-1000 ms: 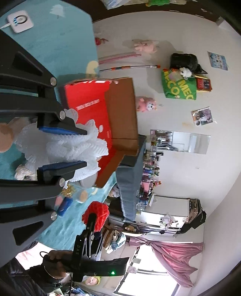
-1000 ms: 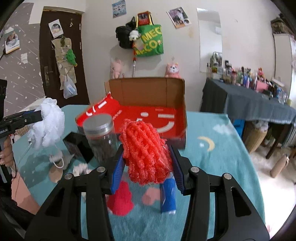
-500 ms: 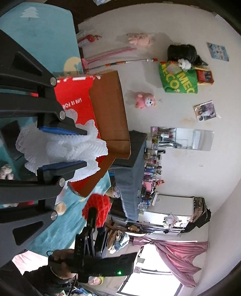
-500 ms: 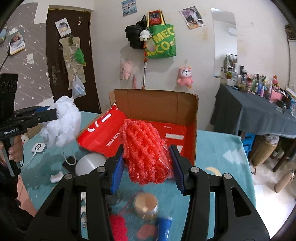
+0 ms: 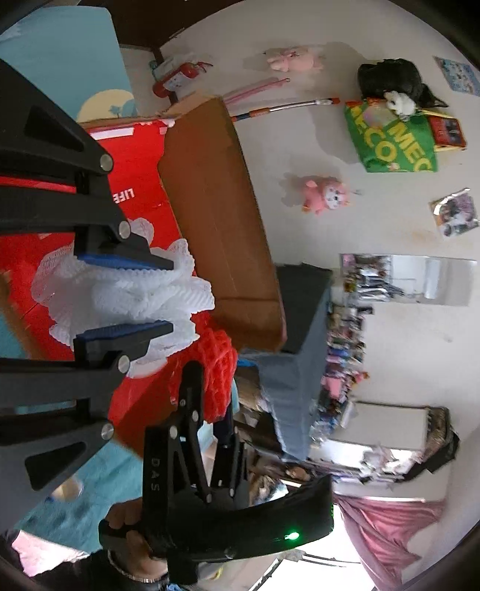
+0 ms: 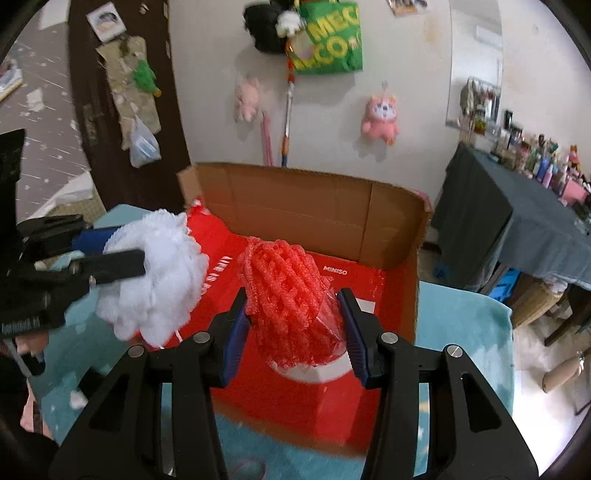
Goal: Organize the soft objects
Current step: 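Carry both puffs over the red-lined cardboard box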
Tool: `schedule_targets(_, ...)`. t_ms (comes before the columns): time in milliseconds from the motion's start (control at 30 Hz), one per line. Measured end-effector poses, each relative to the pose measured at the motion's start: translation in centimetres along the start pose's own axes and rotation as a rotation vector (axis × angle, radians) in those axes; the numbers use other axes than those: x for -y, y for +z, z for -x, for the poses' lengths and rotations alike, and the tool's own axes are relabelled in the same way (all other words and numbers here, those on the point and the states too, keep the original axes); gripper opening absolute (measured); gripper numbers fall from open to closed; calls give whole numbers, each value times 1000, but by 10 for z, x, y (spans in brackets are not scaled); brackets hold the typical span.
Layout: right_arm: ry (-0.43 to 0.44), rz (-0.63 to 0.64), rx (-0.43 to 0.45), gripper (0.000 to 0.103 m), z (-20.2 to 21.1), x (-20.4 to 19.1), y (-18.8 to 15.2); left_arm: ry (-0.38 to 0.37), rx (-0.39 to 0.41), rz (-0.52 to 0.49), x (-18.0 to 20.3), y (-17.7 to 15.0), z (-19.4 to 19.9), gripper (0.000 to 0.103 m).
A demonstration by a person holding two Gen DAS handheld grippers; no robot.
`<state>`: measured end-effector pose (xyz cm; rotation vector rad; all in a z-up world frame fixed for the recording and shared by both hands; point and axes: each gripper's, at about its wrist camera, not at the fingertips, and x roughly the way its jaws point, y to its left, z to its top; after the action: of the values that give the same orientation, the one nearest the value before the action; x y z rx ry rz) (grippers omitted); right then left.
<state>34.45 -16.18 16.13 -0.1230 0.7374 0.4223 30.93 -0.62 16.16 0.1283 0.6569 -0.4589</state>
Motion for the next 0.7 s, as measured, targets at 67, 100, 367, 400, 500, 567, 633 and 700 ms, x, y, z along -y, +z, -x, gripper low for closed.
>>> schedule_targets(67, -19, -16, -52, 45, -27, 6, 12, 18, -17, -4, -7, 5, -19, 27)
schedule_targets(100, -28, -28, -77, 45, -41, 9, 17, 33, -21, -11, -10, 7, -30, 27)
schedule_targets(367, -106, -65, -251, 45, -125, 21, 39, 76, -119, 48, -47, 13, -100, 28)
schedule_targets(400, -113, -71, -268, 45, -134, 23, 39, 79, -132, 55, -50, 13, -107, 28)
schedule_targets(500, -138, -66, -312, 45, -157, 23, 38, 78, -166, 75, -56, 7, -125, 29)
schedule_targets(567, -145, -57, -330, 45, -168, 21, 36, 70, -177, 78, -58, 5, -131, 30)
schedule_targets(633, -142, -57, -334, 46, -173, 19, 35, 75, -172, 76, -58, 1, -134, 34)
schedule_targets(700, -144, -51, -324, 48, -175, 18, 34, 68, -168, 77, -58, 0, -133, 36)
